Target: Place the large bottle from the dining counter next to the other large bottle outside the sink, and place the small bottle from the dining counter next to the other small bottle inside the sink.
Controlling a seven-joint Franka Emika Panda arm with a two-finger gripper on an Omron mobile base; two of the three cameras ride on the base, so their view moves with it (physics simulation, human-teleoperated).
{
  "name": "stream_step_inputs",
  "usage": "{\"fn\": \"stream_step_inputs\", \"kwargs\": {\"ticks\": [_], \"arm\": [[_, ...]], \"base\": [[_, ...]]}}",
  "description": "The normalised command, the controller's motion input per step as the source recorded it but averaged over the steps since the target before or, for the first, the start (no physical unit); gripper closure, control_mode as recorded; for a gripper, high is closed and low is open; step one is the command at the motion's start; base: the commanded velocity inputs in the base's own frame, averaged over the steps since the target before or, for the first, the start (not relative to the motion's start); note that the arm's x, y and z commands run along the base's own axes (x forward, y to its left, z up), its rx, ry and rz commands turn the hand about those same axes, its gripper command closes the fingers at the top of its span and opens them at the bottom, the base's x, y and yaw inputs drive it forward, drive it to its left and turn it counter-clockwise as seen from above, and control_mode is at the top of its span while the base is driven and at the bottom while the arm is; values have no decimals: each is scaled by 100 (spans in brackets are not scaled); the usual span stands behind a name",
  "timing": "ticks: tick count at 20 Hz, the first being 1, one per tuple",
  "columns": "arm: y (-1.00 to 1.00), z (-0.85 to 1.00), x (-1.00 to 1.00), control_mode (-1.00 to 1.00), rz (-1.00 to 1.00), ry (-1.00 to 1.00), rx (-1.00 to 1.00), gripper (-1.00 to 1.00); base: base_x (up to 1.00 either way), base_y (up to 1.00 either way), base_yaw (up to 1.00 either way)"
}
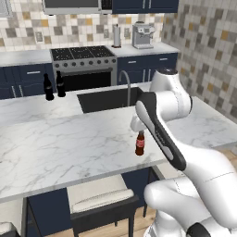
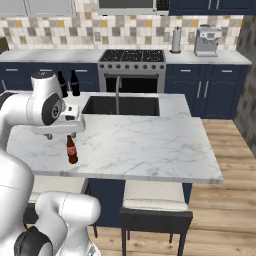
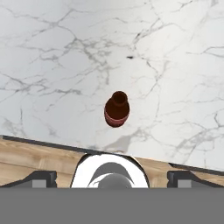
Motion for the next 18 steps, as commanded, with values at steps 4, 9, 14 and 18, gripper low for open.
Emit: {"fn": "stream_step_inputs", "kwargs": {"ticks": [4,9,14,18], "arm": [[2,0,18,-100,0,0,0,-100],[23,0,28,-100,-1,3,0,-100],[11,-3,31,-100,-2,11,-1,-100],[-3,-10,25,-100,0,8,0,-100]], "base": [[0,0,0],[0,0,0],[0,0,0],[0,0,0]]}}
